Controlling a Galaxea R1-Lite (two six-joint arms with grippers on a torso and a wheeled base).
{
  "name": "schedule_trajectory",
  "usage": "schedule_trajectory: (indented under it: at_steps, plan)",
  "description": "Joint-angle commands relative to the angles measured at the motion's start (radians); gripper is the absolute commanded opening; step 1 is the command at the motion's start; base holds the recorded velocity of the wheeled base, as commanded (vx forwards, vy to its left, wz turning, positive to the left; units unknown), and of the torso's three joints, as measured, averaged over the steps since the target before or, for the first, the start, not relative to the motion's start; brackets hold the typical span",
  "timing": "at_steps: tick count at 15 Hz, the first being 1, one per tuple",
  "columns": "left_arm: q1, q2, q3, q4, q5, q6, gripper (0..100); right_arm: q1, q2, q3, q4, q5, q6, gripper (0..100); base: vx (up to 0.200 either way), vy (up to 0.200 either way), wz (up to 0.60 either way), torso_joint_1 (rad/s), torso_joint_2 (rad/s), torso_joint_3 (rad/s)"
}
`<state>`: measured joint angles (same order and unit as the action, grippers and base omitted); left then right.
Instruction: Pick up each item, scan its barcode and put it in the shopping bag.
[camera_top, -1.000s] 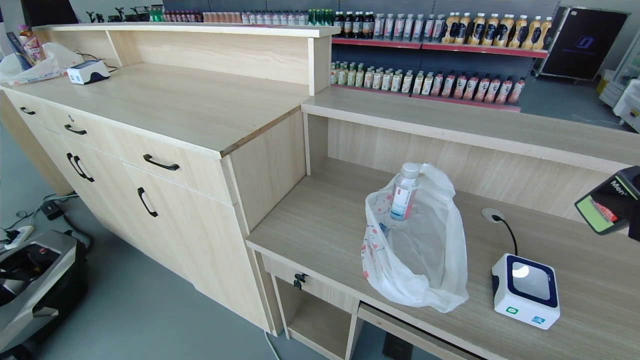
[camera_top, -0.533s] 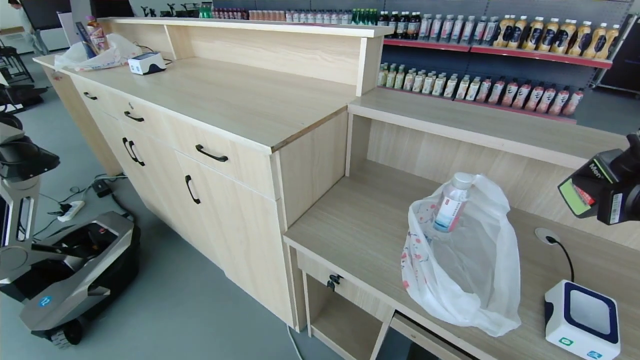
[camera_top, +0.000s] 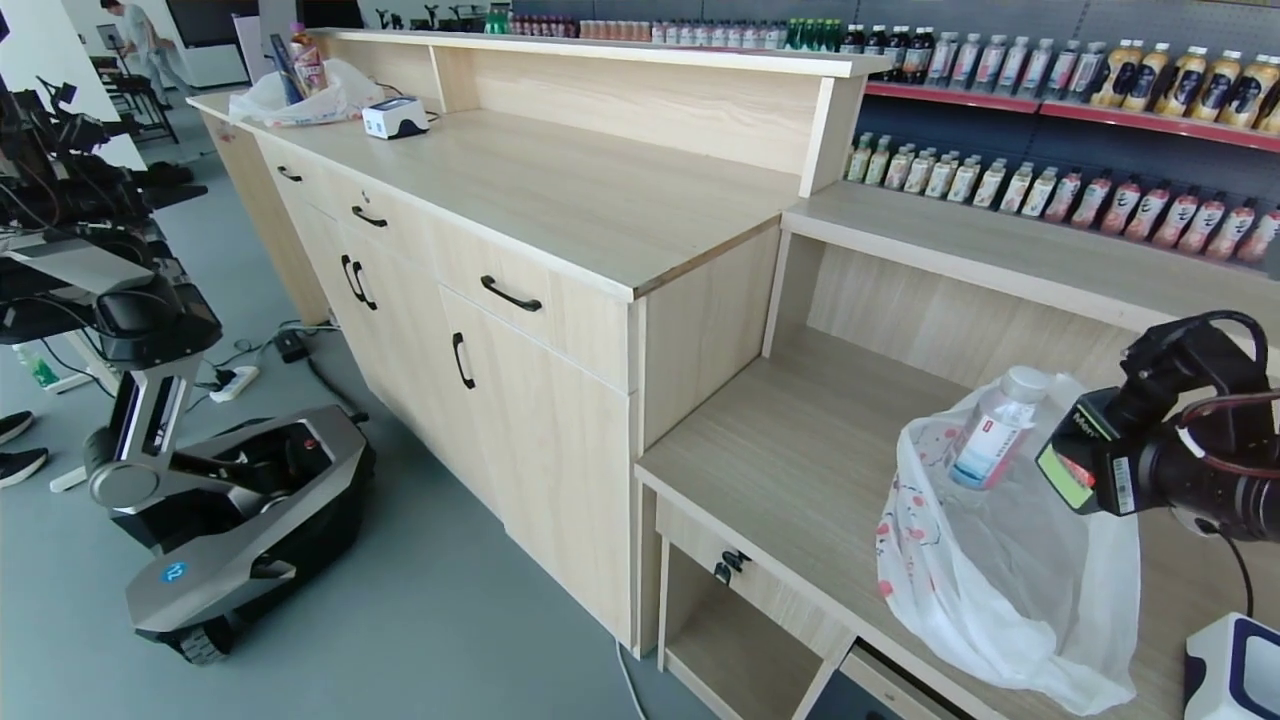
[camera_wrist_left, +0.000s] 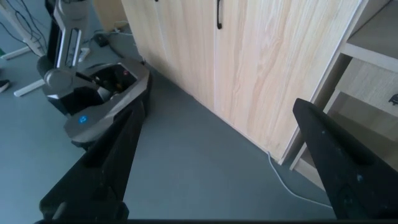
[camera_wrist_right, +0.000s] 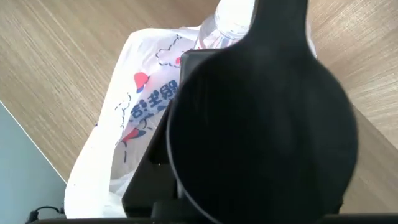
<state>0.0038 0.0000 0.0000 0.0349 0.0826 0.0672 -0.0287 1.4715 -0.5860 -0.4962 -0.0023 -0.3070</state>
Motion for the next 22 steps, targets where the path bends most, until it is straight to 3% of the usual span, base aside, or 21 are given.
schedule_trajectory:
  at_steps: [1, 5, 13, 19, 22]
  plan:
    - [0.001, 0.002, 0.0, 0.0, 0.0, 0.0, 100, -0.002, 0.081, 0.026, -0.004, 0.001, -0.004, 0, 0.0, 0.0, 0.0, 0.0, 0.0, 0.0]
    - [0.001, 0.002, 0.0, 0.0, 0.0, 0.0, 100, 0.001, 0.145, 0.057, -0.007, 0.001, -0.001, 0, 0.0, 0.0, 0.0, 0.0, 0.0, 0.0]
    - [0.001, 0.002, 0.0, 0.0, 0.0, 0.0, 100, 0.007, 0.388, 0.069, -0.197, 0.008, -0.004, 0, 0.0, 0.0, 0.0, 0.0, 0.0, 0.0]
    - [0.001, 0.0, 0.0, 0.0, 0.0, 0.0, 100, 0.056, 0.443, 0.057, -0.248, 0.062, 0.005, 0, 0.0, 0.0, 0.0, 0.0, 0.0, 0.0]
    - [0.001, 0.002, 0.0, 0.0, 0.0, 0.0, 100, 0.121, 0.518, 0.044, -0.371, 0.064, 0.071, 0, 0.0, 0.0, 0.0, 0.0, 0.0, 0.0]
